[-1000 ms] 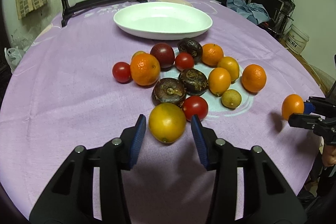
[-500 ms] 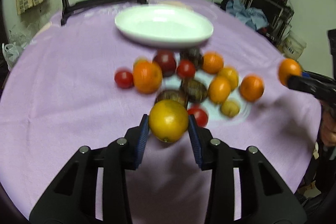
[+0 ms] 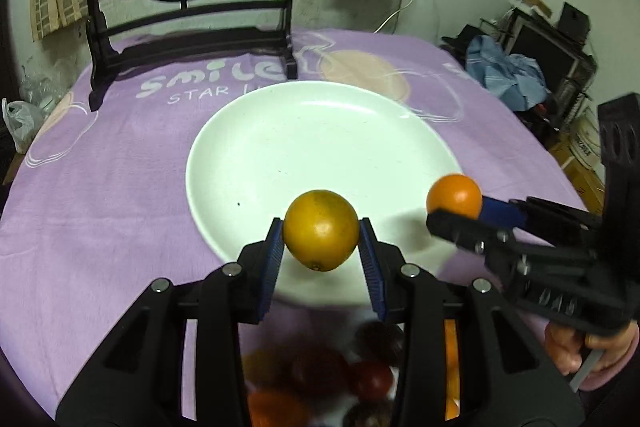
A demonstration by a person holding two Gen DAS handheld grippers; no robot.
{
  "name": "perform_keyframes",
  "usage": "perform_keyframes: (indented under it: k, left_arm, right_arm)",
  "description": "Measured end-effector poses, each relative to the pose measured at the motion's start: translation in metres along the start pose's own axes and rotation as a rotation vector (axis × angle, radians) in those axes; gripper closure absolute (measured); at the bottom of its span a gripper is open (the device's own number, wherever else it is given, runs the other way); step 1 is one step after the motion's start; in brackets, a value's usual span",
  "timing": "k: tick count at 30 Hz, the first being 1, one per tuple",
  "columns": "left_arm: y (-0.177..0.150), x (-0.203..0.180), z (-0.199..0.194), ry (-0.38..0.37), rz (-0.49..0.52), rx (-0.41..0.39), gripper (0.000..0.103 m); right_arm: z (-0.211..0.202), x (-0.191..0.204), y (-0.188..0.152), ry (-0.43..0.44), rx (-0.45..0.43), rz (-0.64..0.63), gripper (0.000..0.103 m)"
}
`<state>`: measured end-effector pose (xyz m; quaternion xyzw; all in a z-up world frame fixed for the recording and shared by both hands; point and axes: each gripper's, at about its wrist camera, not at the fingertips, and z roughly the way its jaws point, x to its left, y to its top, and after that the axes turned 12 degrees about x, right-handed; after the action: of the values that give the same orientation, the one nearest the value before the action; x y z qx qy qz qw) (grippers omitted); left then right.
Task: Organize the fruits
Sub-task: 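Carry both fruits over the white plate and open both tools, then withdraw both open tools back toward the fruit cluster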
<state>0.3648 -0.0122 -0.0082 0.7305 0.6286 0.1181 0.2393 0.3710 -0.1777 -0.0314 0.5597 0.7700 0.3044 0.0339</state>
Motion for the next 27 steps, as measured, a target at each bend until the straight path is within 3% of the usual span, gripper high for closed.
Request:
perform_keyframes:
  k: [7,11,13,20,27]
  left_arm:
    - [0.007,0.010,0.025,0.026,-0.019,0.060,0.064]
    - [0.002,0.013,0.006,0.065,-0.048,-0.002,0.022]
    - [-0.003,0.017,-0.013,0.052,-0.057,-0.043,0.017]
    - [-0.045,0.033,-0.060,0.079,-0.098,-0.129,0.006]
    - [-0.105,0.044,-0.066,0.023,-0.162,-0.070,0.005]
  right_arm:
    - [0.021,0.003,0.008,-0.015,0.050,-0.050,0.063]
    - [0.008,0.007,0.005,-0.028,0.033,-0.063,0.039]
    - [-0.007,0.007,0.000,-0.028,-0.002,-0.056,0.039]
    - [-0.044,0.018,-0.038,0.048,-0.017,-0.115,0.039]
    - [-0.055,0.018,-0.081,0.096,0.043,-0.116,0.039]
